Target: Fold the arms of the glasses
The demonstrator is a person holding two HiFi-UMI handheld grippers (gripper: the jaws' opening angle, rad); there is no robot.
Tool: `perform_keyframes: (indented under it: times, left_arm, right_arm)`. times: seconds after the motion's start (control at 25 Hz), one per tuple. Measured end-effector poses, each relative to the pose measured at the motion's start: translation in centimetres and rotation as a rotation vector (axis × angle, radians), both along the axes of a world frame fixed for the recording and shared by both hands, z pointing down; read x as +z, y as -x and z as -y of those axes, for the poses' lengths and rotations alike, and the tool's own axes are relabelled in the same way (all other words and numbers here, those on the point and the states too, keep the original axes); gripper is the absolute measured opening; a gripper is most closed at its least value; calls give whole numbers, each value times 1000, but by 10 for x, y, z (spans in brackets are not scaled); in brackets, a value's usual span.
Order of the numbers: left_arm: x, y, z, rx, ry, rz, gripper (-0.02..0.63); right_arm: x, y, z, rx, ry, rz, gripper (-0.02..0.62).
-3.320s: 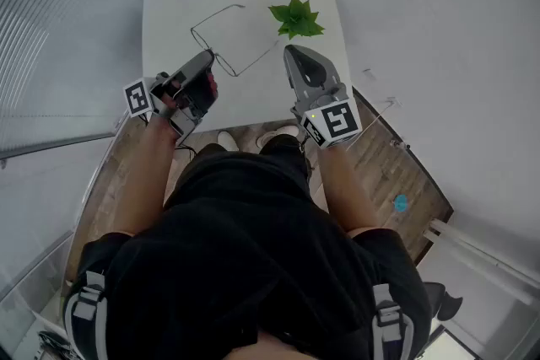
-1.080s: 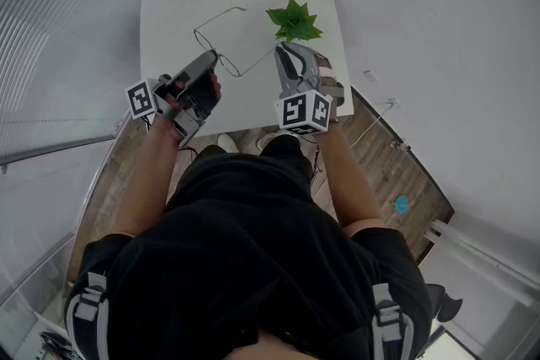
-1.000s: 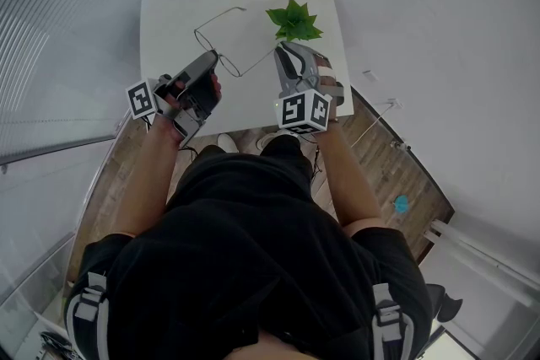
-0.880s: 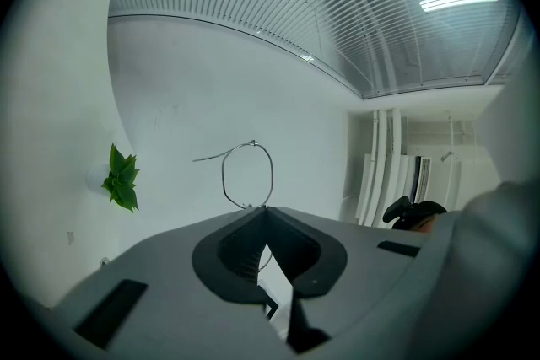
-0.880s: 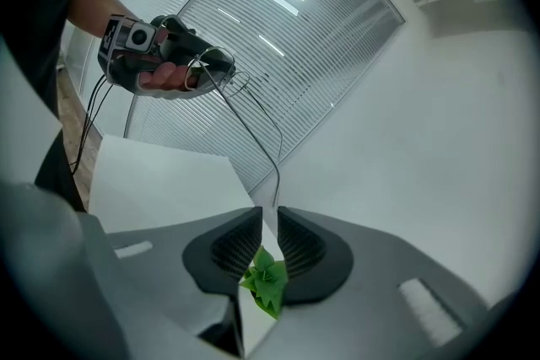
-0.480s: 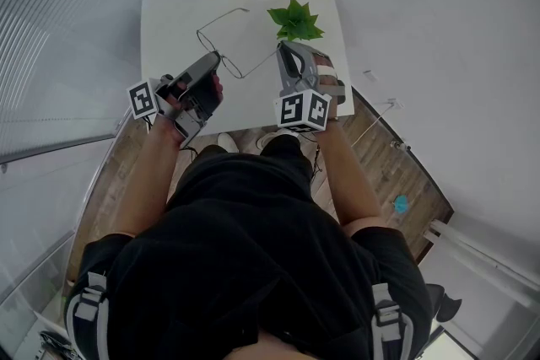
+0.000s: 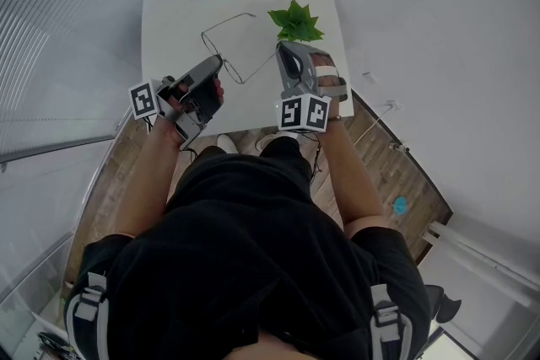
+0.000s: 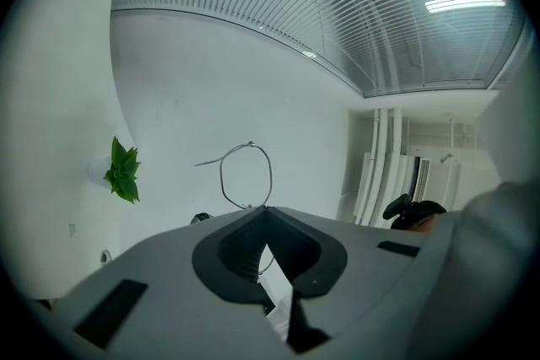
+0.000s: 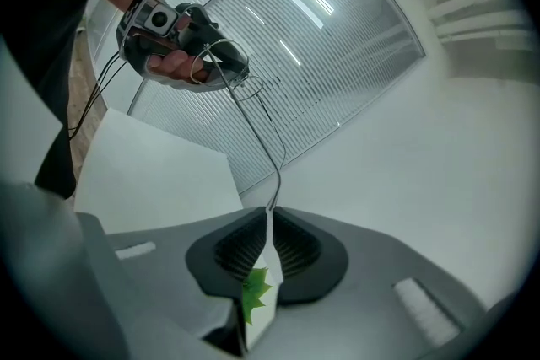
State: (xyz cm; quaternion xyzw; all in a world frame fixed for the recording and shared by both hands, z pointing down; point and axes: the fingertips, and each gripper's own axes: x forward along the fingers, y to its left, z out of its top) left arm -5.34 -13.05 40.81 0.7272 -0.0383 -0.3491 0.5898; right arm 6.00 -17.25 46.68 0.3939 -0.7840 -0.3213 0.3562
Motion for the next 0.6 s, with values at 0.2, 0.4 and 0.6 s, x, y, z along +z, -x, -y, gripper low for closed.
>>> perform_keyframes:
  times: [0.2, 0.4, 0.6]
  left_arm:
    - [1, -1, 0, 19, -4, 6, 9]
    - [2, -4, -1, 37, -6, 12, 9]
    - [2, -9, -4, 65, -9, 17, 9]
  right_arm:
    - [-1, 5, 2, -26, -17, -40, 34]
    - [-3, 8, 2, -47, -34, -57, 34]
    - [-4, 11, 3, -69, -48, -79, 34]
